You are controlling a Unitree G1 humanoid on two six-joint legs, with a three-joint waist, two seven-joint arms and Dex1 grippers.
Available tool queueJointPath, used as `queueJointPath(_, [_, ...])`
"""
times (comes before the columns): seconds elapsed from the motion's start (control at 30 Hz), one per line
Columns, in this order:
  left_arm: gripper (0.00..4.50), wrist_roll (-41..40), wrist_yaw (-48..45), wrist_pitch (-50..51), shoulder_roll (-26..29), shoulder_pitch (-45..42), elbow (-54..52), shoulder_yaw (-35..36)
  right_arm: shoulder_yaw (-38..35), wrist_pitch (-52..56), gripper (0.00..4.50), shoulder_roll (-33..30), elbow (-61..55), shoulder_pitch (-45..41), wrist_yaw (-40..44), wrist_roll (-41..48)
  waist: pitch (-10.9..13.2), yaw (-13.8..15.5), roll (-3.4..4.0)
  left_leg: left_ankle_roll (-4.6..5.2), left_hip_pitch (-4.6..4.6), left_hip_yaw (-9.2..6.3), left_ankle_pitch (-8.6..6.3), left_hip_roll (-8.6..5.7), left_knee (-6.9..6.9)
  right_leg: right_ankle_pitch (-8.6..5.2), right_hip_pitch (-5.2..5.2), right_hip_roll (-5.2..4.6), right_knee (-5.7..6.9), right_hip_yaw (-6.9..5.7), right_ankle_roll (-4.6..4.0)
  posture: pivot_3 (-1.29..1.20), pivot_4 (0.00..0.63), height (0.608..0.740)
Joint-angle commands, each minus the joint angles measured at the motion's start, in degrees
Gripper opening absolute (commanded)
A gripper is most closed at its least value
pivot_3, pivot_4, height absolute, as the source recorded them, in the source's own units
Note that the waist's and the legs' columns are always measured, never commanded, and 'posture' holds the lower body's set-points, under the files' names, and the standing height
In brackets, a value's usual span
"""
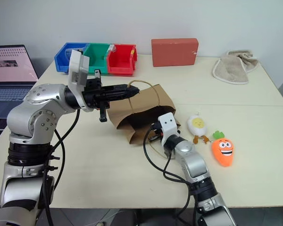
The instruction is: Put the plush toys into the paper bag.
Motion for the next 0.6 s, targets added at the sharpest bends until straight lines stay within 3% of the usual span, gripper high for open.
queueJointPath(0.03, [0.0, 1.1, 0.5, -1.3, -0.2, 0.7, -3.5, -1.3, 1.5, -2.4, 0.01, -3.2, -7.7, 0.2, 4.2, 0.1, 0.0, 0.0, 0.0, 0.0, -0.01, -0.01, 0.0, 0.0, 0.0, 0.0, -0.01, 0.0, 0.0, 0.0, 0.0, 0.0, 0.15, 0.74])
queueJointPath(0.17, [0.0, 3.6, 0.7, -3.2, -0.8, 2.3, -4.8, -3.7, 4.3, -4.1, 0.01, -11.1, -14.8, 0.9, 10.8, -0.8, 0.0, 0.1, 0.0, 0.0, -0.05, 0.01, 0.0, -0.01, 0.0, 0.0, -0.03, 0.0, -0.03, 0.01, 0.0, 0.0, 0.15, 0.74])
queueJointPath(0.5, [0.0, 4.4, 1.0, -4.3, -2.6, 2.9, -4.5, -5.4, -4.1, 6.5, 0.01, -22.9, -29.5, 1.1, 20.4, 10.7, 0.0, 0.3, -0.01, 0.01, -0.04, 0.0, 0.0, 0.03, 0.04, 0.0, 0.0, 0.03, -0.01, 0.0, 0.0, 0.0, 0.15, 0.74])
queueJointPath(0.6, [0.0, 5.0, 0.5, -4.6, -2.1, 4.0, -5.1, -6.3, -8.7, 7.5, 0.91, -31.0, -31.0, 3.5, 23.8, 11.7, 0.0, 0.8, -0.01, 0.01, -0.04, 0.0, 0.0, 0.03, 0.05, 0.0, 0.0, 0.03, -0.01, -0.01, 0.0, 0.0, 0.15, 0.74])
